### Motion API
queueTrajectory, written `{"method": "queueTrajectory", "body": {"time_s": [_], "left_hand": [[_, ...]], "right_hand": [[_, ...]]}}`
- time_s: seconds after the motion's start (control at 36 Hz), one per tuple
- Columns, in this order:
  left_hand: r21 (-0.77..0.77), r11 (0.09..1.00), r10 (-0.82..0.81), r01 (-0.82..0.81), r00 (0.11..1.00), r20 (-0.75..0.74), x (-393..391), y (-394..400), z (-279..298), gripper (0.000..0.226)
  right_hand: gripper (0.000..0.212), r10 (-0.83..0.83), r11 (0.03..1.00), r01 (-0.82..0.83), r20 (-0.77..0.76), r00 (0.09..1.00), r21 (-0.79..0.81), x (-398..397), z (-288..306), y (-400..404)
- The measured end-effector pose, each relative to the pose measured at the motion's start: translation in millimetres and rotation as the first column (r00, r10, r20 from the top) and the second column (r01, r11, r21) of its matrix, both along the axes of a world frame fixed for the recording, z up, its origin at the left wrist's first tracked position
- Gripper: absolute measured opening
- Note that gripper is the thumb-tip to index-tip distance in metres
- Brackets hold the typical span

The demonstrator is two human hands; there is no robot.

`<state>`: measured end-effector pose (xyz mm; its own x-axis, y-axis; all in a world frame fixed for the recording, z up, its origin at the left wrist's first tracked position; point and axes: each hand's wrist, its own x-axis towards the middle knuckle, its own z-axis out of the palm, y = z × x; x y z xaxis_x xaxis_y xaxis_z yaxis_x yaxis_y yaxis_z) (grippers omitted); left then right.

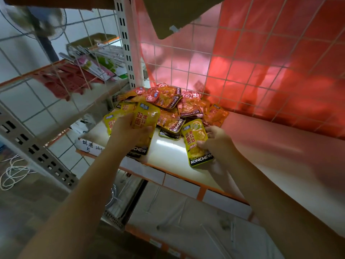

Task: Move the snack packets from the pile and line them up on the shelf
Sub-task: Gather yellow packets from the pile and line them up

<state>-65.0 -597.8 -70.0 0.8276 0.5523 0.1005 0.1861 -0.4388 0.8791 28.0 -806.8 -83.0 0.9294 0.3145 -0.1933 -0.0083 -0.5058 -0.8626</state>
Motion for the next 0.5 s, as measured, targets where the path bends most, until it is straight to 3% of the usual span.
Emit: {"method": "queueTrajectory", "body": {"time_s": [0.08, 0.19, 0.33, 0.5], "left_hand": [[-0.200, 0.977, -0.056, 0.074, 0.994, 0.093, 5, -25, 1, 0.016], [-0.494, 0.856, -0.078, 0.148, 0.984, 0.161, 15, -59, -4, 0.016], [-0.598, 0.785, -0.071, 0.161, 0.983, 0.171, 28, -102, -6, 0.015], [-0.597, 0.774, -0.135, 0.212, 0.976, 0.172, 44, -154, -3, 0.016]], "right_hand": [[0.034, -0.031, 0.999, 0.030, 0.030, 0.999, 0.045, -3, -2, -16], [0.028, -0.063, 0.990, 0.054, 0.061, 0.996, 0.127, -5, -1, -41], [0.026, -0.128, 0.979, 0.110, 0.091, 0.988, 0.174, -6, 6, -79], [0.024, -0.184, 0.959, 0.163, 0.073, 0.980, 0.230, -5, 11, -131]]}}
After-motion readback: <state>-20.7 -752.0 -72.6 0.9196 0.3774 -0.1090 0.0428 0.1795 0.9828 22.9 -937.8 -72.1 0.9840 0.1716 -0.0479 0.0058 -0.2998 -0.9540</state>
